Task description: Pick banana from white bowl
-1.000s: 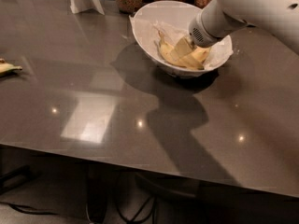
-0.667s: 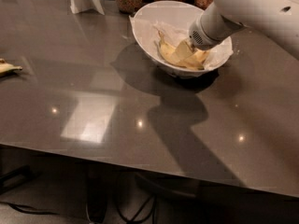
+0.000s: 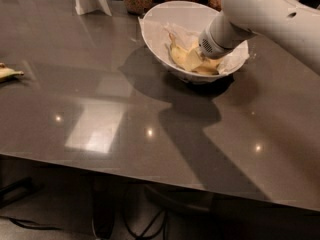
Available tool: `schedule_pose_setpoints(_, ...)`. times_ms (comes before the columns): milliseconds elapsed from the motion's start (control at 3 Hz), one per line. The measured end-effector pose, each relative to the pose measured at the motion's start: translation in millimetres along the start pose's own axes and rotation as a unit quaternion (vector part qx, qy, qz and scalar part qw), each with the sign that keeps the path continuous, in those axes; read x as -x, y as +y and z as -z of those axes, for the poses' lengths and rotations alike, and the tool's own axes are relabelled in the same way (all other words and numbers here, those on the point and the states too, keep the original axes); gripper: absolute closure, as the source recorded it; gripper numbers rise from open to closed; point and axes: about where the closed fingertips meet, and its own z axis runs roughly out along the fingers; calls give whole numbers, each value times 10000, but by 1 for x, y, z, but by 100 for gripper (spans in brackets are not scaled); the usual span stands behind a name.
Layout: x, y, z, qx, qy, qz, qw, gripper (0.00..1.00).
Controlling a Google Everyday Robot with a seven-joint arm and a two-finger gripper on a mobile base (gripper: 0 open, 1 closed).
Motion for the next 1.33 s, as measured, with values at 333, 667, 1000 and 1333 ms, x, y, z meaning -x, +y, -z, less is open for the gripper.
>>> schedule_pose_setpoints(333,-3,1,-6,38,70,-48,10000,62)
schedule_pose_setpoints(667,-2,1,-4,35,75,-51,10000,82)
schedule_pose_setpoints(1000,-2,2,-5,16,100,-61,9999,100)
schedule_pose_setpoints(1333,11,3,19,-80,-20,125,9999,100)
